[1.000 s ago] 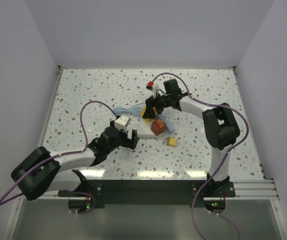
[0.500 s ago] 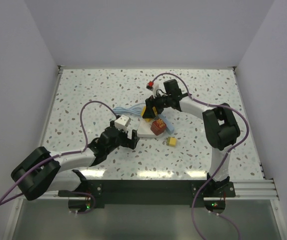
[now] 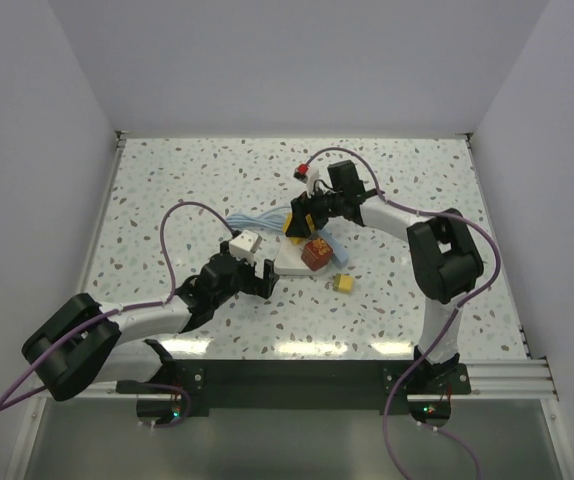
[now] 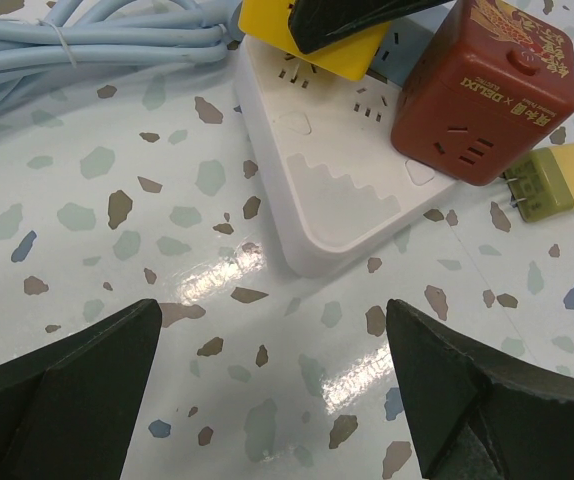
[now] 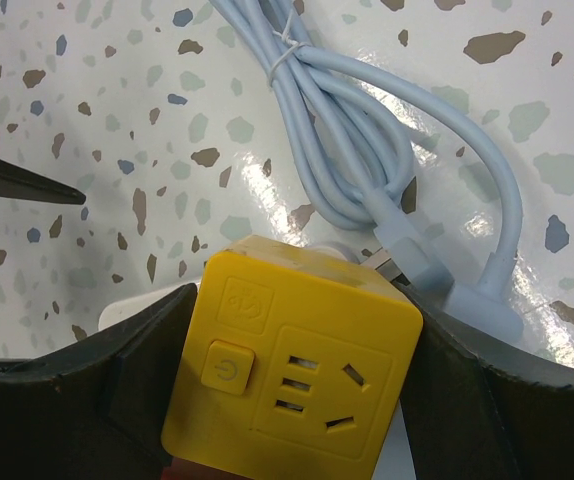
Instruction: Insert the plug
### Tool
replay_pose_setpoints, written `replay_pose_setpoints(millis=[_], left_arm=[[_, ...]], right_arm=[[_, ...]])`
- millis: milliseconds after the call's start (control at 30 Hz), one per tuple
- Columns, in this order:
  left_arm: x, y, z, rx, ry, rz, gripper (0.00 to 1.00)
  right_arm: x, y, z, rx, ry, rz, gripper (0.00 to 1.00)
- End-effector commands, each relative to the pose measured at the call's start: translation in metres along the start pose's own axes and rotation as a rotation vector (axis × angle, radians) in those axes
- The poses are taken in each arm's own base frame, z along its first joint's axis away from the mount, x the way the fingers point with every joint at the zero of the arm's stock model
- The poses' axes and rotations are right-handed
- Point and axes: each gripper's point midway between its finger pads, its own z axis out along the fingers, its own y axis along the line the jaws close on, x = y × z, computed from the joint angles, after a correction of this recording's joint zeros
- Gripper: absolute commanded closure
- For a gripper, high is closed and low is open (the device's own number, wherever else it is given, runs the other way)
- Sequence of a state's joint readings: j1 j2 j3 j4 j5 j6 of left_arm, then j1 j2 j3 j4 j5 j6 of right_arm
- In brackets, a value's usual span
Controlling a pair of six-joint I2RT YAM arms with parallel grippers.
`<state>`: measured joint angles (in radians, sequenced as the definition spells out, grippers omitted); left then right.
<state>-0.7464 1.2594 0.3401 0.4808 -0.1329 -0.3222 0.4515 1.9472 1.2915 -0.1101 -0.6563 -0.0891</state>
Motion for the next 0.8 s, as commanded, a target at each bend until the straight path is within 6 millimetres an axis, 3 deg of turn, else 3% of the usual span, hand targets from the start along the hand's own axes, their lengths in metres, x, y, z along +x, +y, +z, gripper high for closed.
replay_pose_setpoints(millis=[0,367,767], left_arm=[[-0.012,-0.003,0.001,0.019,-0.046,-0.011,0.0],[-0.013,-0.002,0.0,0.012,-0.051,-0.01,0.0],[-0.013,-0.001,-0.001,0.008,-0.044,0.005,0.0]], right_arm=[[0.013,-0.002,-0.004,0.052,0.041,0.012,1.0],[0.017,0.004,0.009,0.067,0.051,0.006,1.0],[0.043,0.005,0.02,0.101,0.101,0.022,1.0]])
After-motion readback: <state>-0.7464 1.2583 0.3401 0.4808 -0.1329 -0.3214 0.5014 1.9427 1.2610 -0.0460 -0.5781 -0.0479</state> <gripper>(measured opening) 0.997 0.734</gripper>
